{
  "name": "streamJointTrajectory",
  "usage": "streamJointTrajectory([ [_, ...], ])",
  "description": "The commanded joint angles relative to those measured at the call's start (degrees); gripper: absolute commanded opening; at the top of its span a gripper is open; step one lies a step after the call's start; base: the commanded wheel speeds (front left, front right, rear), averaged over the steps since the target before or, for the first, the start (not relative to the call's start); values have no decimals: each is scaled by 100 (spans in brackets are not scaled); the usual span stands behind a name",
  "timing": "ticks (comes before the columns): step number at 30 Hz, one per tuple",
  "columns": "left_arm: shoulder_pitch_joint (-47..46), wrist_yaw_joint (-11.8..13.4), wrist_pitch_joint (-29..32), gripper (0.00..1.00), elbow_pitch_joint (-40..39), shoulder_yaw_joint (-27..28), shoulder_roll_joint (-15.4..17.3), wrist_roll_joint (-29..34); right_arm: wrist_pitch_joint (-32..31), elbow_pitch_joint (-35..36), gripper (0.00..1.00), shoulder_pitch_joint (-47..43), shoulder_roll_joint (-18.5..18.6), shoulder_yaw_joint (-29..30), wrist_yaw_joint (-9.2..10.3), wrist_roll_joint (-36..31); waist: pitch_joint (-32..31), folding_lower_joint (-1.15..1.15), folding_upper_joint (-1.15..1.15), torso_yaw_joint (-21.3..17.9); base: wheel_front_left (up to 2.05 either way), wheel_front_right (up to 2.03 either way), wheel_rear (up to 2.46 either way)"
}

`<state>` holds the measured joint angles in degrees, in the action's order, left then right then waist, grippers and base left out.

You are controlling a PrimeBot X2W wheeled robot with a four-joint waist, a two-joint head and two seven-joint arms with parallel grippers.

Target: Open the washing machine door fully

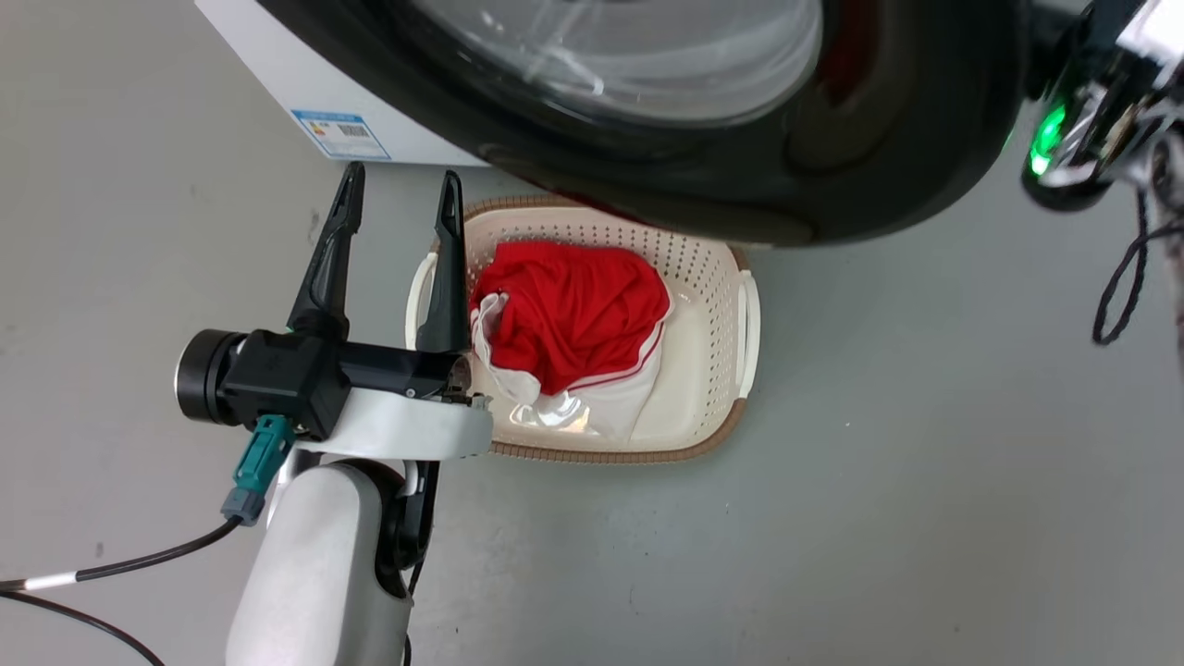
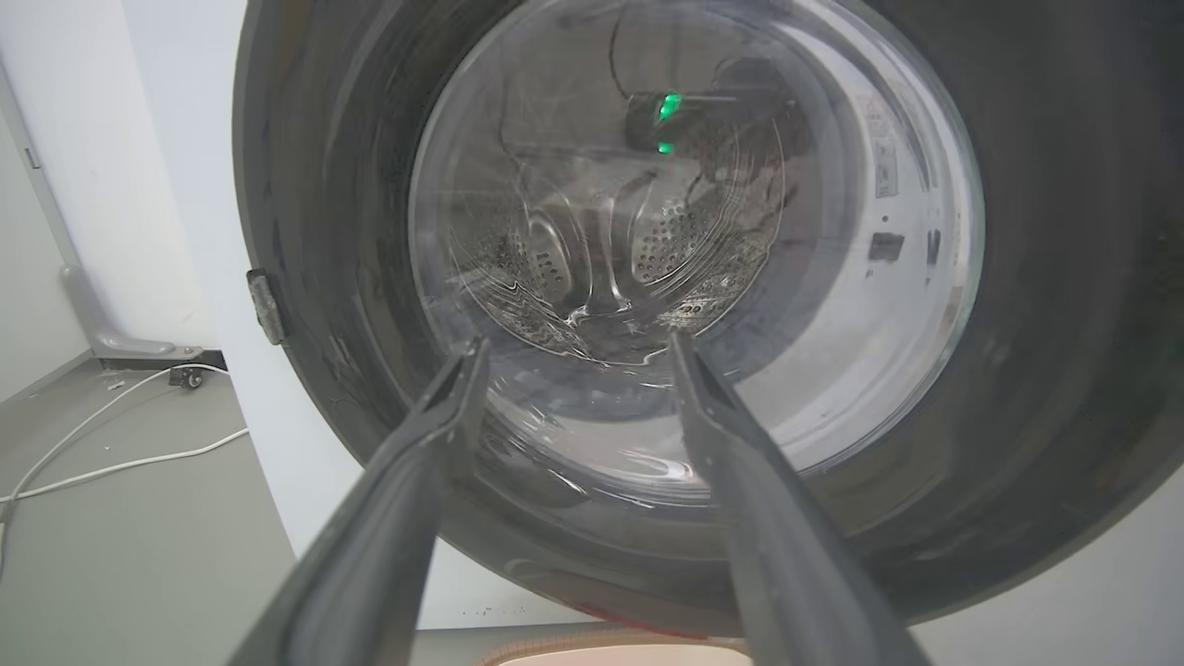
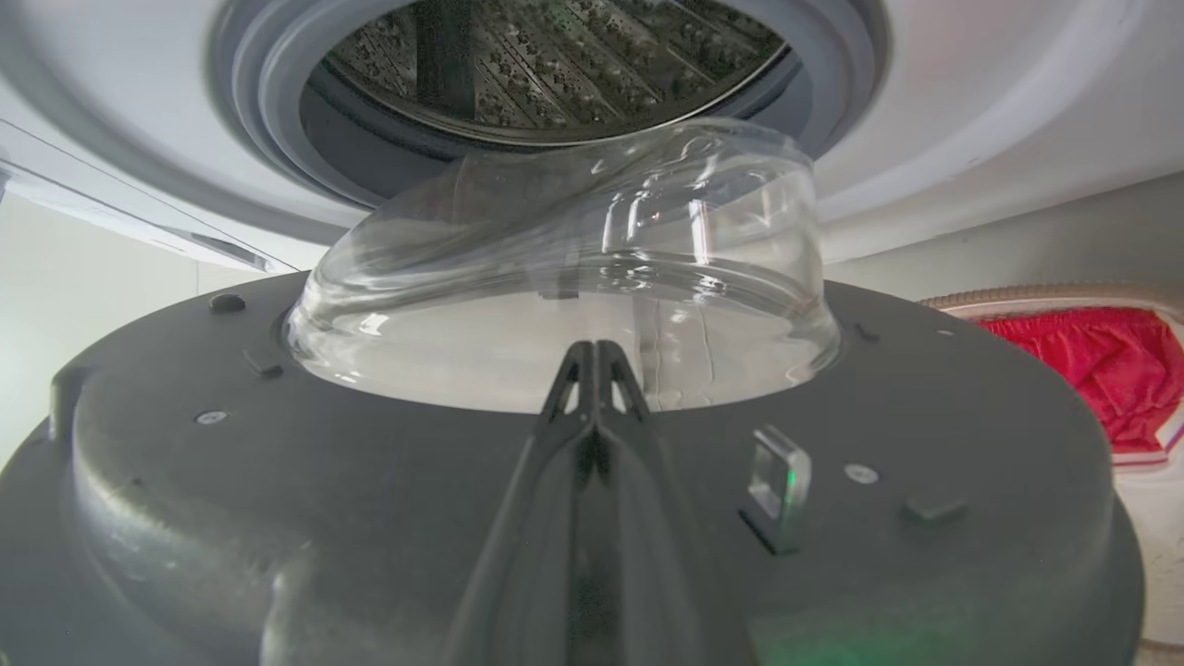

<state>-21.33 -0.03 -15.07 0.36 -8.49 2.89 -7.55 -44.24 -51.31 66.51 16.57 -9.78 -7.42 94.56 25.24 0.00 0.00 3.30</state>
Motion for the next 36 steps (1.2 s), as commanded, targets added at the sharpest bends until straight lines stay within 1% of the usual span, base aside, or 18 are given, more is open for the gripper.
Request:
streamJointTrajectory([
  [1, 95, -17, -15, 100, 32, -4, -3, 13, -57, 81, 0, -233, -87, -61, -11, 1, -173, 0, 0, -27, 0, 0, 0],
  [11, 501, -77, -15, 100, 338, -14, -2, 29, -162, 660, 0, -1545, -392, -102, -12, 223, -1012, 0, 0, -62, 0, 0, 0],
  [19, 905, -76, -15, 100, 498, 29, -3, 27, -208, 1184, 0, -2529, -689, -300, -12, 260, -1592, 0, 0, -114, 0, 0, 0],
  [24, 1053, -81, -15, 100, 559, 23, -3, -3, -183, 1553, 0, -2975, -893, -462, -12, 229, -1791, 0, 0, -131, 0, 0, 0],
  [29, 1157, -30, -14, 100, 589, 39, -3, -64, -81, 1985, 0, -3359, -1154, -581, -12, 333, -1905, 0, 0, -170, 0, 0, 0],
  [36, 1201, 11, -14, 100, 609, 14, -2, -119, 107, 2458, 0, -3821, -1326, -881, -12, 432, -1965, 0, 0, -171, 0, 0, 0],
])
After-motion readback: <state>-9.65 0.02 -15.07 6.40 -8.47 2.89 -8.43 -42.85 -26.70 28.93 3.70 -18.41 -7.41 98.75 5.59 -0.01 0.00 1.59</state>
